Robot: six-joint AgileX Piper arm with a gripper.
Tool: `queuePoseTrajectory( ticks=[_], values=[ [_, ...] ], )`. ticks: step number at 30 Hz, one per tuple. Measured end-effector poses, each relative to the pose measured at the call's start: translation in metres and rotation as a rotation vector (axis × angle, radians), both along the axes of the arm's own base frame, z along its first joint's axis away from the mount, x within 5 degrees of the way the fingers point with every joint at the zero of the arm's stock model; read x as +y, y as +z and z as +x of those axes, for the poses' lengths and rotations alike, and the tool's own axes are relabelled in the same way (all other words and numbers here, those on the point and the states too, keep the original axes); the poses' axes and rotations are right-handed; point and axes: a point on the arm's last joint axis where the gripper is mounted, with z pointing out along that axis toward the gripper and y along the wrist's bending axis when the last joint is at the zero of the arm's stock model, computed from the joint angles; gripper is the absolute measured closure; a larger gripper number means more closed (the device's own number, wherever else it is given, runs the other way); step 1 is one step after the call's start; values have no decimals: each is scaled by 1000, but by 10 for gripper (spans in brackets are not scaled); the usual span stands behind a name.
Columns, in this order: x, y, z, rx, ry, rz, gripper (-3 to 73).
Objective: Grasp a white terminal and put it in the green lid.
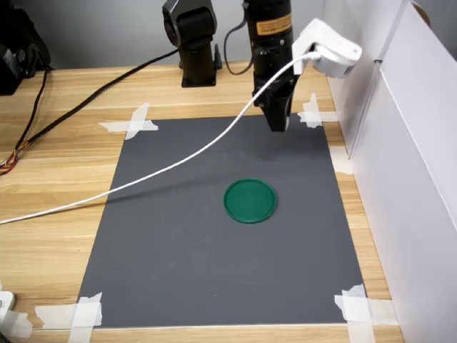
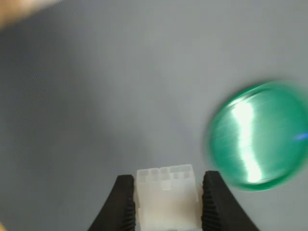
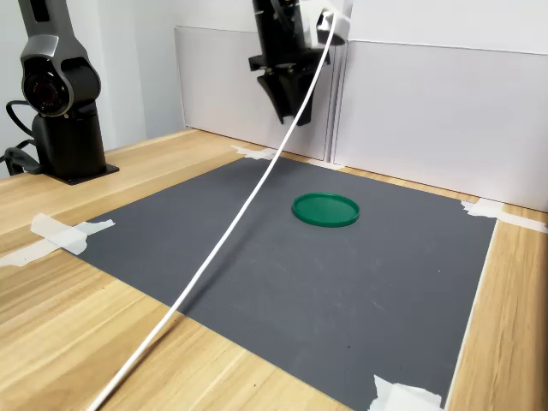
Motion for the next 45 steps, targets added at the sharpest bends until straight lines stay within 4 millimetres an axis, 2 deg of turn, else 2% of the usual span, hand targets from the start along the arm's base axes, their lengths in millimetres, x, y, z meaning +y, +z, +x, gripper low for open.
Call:
queuePoseTrajectory(
  ticks=[3,6,14,21,33,35,41,45],
  values=[
    [-9,8,16,-23,-51,14,378],
    [-20,3,32,-9,-101,-3,378],
    [-31,-42,61,106,-157,-74,378],
    [-31,-77,77,135,-134,-163,378],
    [-31,-93,84,131,-113,-201,371],
    [-31,-93,84,131,-114,-201,322],
    [-31,-93,84,133,-130,-196,95],
    [-32,-81,82,108,-142,-176,47]
  ],
)
